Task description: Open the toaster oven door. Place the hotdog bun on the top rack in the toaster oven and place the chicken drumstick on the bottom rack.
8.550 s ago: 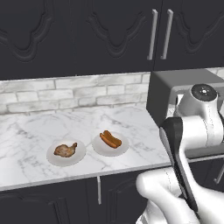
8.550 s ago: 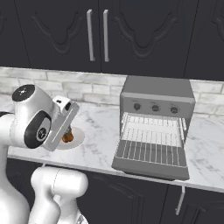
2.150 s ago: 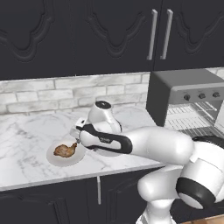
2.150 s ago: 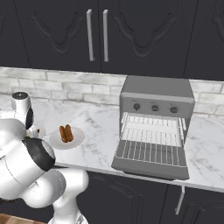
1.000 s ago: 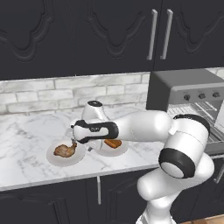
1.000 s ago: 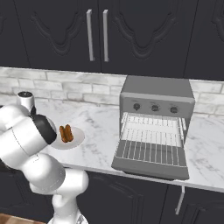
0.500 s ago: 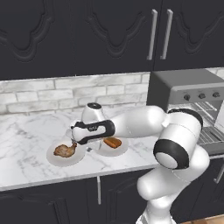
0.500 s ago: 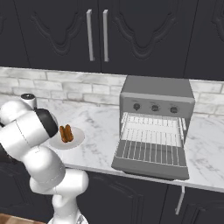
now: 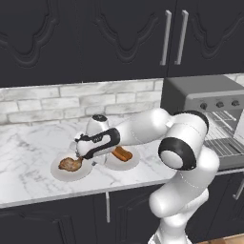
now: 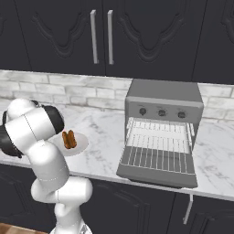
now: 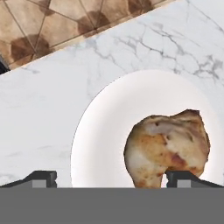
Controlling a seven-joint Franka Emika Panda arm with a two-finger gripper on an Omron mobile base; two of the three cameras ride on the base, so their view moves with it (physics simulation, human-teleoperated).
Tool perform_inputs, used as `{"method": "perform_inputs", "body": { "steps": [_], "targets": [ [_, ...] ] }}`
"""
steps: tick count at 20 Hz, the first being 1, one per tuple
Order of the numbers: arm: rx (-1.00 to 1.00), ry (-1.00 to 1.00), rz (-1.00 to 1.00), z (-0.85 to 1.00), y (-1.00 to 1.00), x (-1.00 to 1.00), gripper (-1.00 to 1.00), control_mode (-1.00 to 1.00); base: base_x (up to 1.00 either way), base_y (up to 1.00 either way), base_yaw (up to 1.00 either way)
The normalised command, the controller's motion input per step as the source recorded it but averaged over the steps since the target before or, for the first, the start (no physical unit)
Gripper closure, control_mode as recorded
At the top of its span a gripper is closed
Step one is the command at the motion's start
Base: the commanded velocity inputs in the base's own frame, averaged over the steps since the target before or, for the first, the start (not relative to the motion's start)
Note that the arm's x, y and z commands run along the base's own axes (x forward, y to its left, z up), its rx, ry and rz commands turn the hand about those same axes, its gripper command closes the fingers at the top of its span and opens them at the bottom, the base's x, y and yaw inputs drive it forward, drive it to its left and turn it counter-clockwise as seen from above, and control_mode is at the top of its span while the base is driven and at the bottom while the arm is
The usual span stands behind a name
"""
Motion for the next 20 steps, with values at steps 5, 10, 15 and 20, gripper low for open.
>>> {"method": "perform_inputs", "body": {
  "steps": [5, 10, 15, 20],
  "targets": [
    [-0.01, 0.0, -0.02, -0.14, 0.21, 0.26, -1.0, -1.0, 0.0, 0.0, 0.0],
    [-0.01, 0.0, -0.02, -0.14, 0.17, 0.27, -1.0, -1.0, 0.0, 0.0, 0.0],
    [-0.02, 0.0, -0.01, -0.21, 0.18, 0.24, -1.0, -1.0, 0.0, 0.0, 0.0],
    [-0.03, 0.0, 0.0, -0.27, 0.16, 0.17, -1.0, -1.0, 0.0, 0.0, 0.0]
  ]
}}
